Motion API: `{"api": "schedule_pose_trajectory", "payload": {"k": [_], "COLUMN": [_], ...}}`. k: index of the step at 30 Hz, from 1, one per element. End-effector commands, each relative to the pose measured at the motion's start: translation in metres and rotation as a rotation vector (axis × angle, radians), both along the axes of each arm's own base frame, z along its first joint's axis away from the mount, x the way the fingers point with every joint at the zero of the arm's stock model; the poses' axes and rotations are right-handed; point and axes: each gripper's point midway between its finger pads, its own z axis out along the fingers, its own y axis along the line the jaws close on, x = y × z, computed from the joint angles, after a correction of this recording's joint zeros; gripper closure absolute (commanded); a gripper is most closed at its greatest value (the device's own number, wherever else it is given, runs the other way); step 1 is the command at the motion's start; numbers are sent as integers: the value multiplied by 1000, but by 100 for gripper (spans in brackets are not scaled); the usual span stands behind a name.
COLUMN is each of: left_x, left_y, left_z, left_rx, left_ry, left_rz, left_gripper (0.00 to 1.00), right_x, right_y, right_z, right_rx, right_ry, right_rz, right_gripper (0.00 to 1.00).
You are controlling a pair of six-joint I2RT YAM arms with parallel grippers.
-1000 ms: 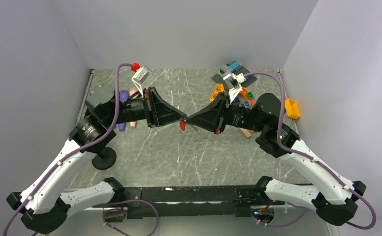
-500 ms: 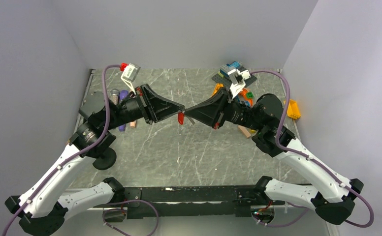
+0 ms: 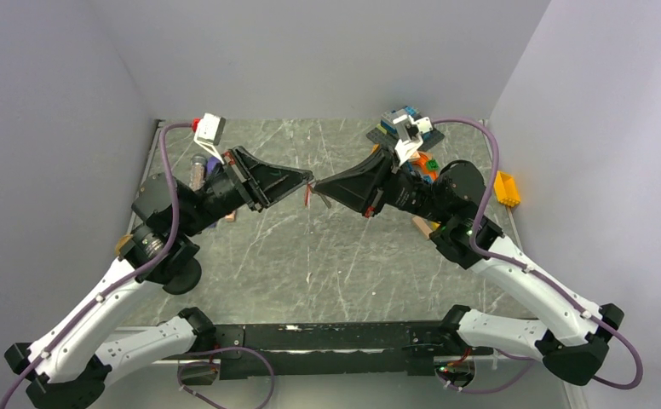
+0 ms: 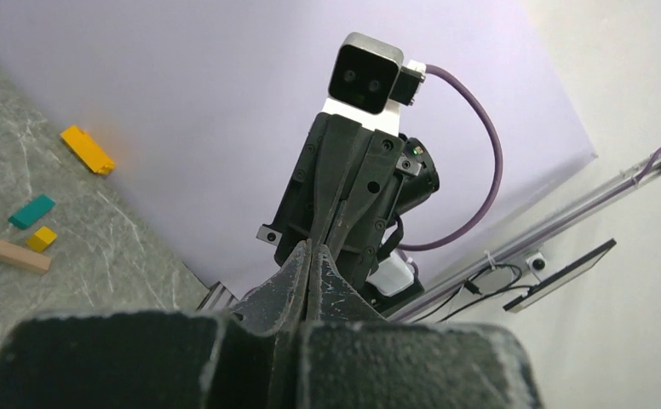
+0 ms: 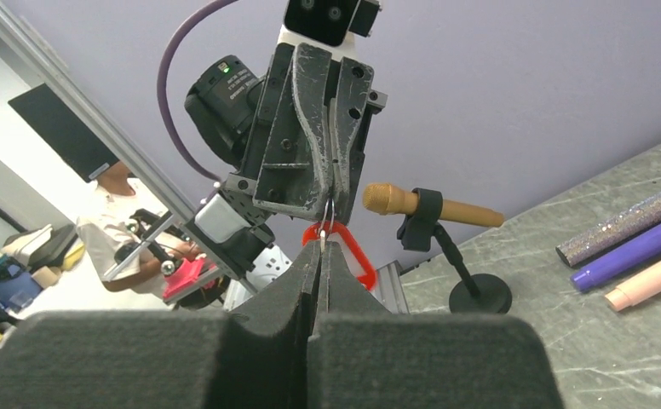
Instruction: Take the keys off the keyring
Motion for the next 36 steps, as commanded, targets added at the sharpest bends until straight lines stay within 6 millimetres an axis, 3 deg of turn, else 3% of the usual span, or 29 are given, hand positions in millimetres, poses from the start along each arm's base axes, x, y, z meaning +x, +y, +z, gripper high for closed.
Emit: {"api": "schedule_pose_trajectory", "payload": {"k": [1, 15, 18, 20, 21, 22, 27, 31, 36], "left_x": [9, 7, 6, 5, -28, 0, 1, -3, -13], "left_y": [25, 18, 18, 18, 51, 23, 22, 22, 20], "left_z": [38, 35, 33, 33, 59, 37, 36, 39, 35], "left_rx": [-174, -147, -139, -132, -208, -135, -100, -53, 93], "left_ry": [-12, -12, -13, -15, -90, -31, -49, -87, -191], "left_rz": [131, 117, 117, 116, 114, 119, 127, 124, 101], "left_gripper": [100, 100, 90, 79, 72, 65, 31, 22, 21], "right_x": [-12, -10, -9, -10, -10, -10, -11, -13, -18], "right_y": [0, 2, 2, 2, 3, 2, 2, -1, -3], "right_z": [9, 16, 16, 15, 15, 15, 12, 9, 7], "right_rx": [31, 50, 51, 50, 48, 47, 27, 9, -55], "right_ry": [-27, -41, -40, -39, -39, -40, -36, -34, -42], "right_rz": [45, 33, 32, 34, 33, 33, 32, 27, 39], "right_gripper": [100, 100, 100, 100, 100, 100, 100, 100, 100]}}
